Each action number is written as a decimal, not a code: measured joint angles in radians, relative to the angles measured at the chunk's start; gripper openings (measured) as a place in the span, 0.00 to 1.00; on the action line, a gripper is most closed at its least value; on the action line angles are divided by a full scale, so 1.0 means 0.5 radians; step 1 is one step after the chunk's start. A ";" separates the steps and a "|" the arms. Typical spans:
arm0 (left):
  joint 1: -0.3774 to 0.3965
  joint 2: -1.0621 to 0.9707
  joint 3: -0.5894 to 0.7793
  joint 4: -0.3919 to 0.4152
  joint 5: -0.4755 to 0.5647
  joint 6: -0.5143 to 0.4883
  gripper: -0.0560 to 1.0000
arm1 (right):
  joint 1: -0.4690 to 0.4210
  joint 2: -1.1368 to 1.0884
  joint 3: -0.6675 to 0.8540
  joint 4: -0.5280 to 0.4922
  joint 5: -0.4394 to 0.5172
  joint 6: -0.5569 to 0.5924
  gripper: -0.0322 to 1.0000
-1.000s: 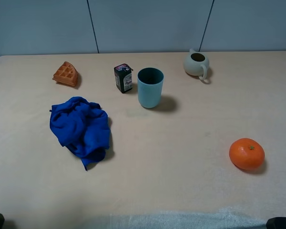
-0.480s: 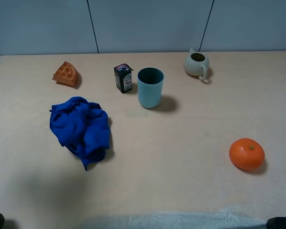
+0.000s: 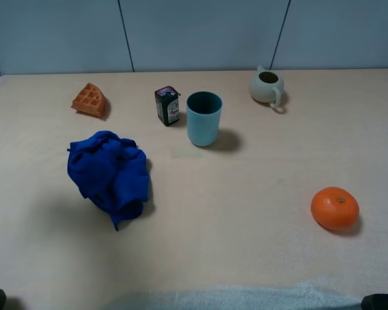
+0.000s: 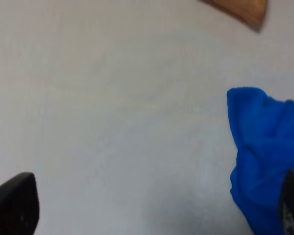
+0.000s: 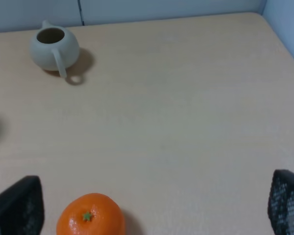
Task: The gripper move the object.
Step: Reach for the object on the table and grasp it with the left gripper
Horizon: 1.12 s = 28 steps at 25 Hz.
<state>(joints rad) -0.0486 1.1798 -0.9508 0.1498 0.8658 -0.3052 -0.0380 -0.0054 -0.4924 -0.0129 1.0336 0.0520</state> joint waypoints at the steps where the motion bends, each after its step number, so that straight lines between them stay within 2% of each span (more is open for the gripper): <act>1: 0.000 0.041 -0.028 0.000 -0.003 -0.010 0.99 | 0.000 0.000 0.000 0.000 0.000 0.000 0.70; 10: 0.000 0.428 -0.251 -0.008 -0.068 -0.124 0.99 | 0.000 0.000 0.000 0.000 0.000 0.000 0.70; 28: -0.016 1.093 -0.746 -0.098 -0.088 -0.162 0.99 | 0.000 0.000 0.000 0.000 0.000 0.000 0.70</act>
<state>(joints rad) -0.0565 1.7262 -1.3236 0.1010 0.8219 -0.3862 -0.0380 -0.0054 -0.4924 -0.0129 1.0336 0.0520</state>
